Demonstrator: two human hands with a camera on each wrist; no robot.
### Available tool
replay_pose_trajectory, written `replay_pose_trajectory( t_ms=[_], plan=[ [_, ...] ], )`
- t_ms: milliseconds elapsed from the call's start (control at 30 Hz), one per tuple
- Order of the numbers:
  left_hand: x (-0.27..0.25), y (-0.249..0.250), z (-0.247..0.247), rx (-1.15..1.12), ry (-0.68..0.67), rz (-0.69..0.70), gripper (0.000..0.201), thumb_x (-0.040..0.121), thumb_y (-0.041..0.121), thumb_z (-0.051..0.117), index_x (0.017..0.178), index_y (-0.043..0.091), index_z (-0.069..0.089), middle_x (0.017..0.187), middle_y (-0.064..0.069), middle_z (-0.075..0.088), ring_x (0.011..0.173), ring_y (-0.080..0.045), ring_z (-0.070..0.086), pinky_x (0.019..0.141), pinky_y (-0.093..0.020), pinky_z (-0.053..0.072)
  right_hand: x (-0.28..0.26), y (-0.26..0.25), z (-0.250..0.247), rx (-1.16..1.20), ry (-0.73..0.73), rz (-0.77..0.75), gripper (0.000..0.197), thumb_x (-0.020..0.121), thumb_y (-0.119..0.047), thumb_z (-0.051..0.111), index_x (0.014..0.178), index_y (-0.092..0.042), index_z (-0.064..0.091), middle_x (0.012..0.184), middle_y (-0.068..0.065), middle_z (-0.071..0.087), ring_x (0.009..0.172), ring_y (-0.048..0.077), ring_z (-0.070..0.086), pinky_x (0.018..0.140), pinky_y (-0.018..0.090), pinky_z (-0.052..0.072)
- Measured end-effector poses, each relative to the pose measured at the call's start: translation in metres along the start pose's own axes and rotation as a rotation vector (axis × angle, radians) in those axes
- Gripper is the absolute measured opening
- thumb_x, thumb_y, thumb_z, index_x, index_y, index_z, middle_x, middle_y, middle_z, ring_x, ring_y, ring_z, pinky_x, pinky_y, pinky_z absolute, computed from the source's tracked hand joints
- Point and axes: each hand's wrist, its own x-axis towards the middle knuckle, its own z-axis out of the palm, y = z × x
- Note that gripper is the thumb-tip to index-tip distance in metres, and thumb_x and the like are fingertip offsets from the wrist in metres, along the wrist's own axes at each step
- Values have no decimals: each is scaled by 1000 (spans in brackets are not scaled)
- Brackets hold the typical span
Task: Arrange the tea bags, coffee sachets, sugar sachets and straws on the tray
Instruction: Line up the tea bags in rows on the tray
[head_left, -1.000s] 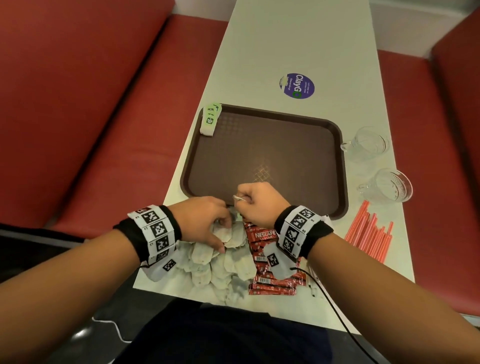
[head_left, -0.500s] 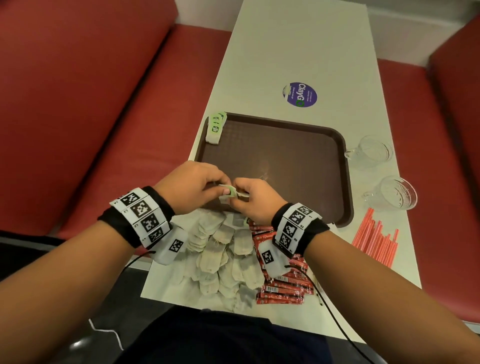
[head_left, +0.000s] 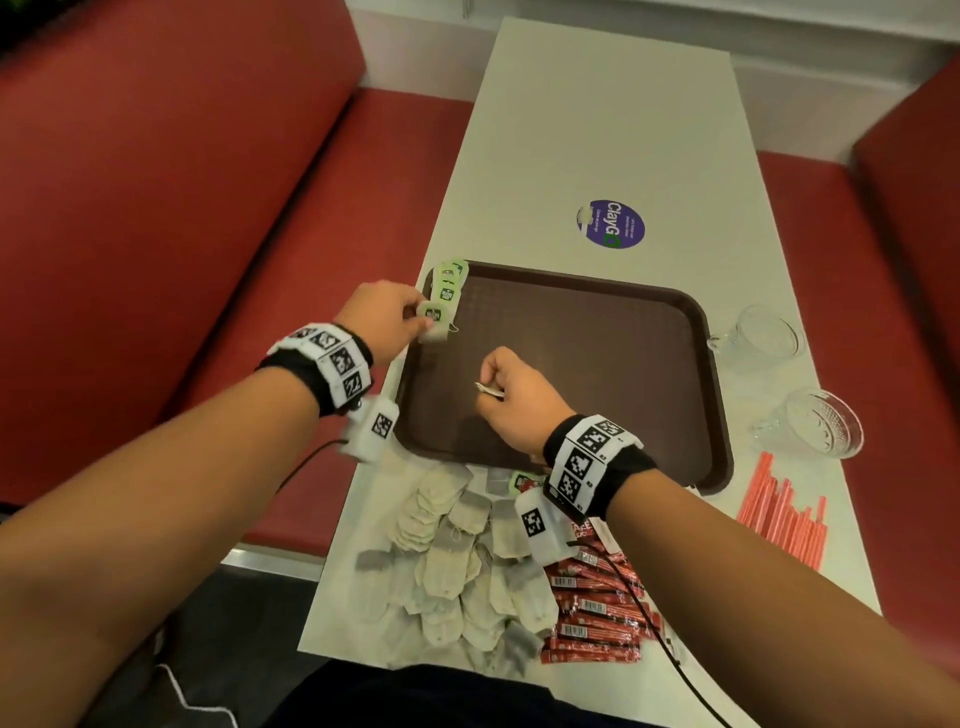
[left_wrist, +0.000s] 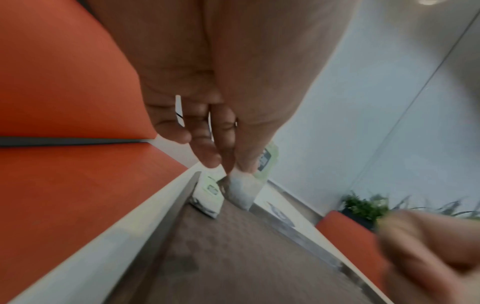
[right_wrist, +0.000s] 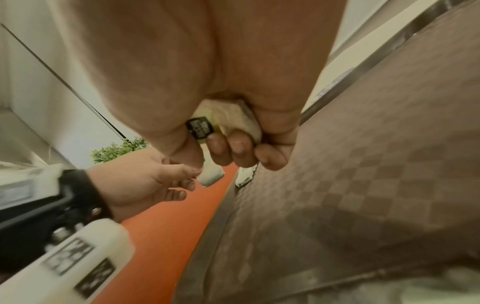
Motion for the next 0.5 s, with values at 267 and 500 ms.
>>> replay_pose_trajectory(
  t_ms=[267, 500],
  plan=[
    [70, -7, 16, 189, -163, -98, 24, 88, 34, 71, 85, 11, 69, 86, -7, 68, 89, -28, 65, 73, -33, 51, 6, -3, -13, 64, 36, 30, 20, 92, -10, 50, 79, -18, 38, 69, -2, 45, 61, 15, 39, 60, 32, 36],
    [90, 0, 22, 270, -162, -175, 22, 87, 36, 71, 97, 16, 73, 99, -4, 71, 93, -25, 65, 79, -34, 54, -1, -2, -23, 93, 96, 14, 23, 92, -10, 51, 76, -19, 37, 67, -4, 43, 60, 12, 36, 58, 30, 35]
  ],
)
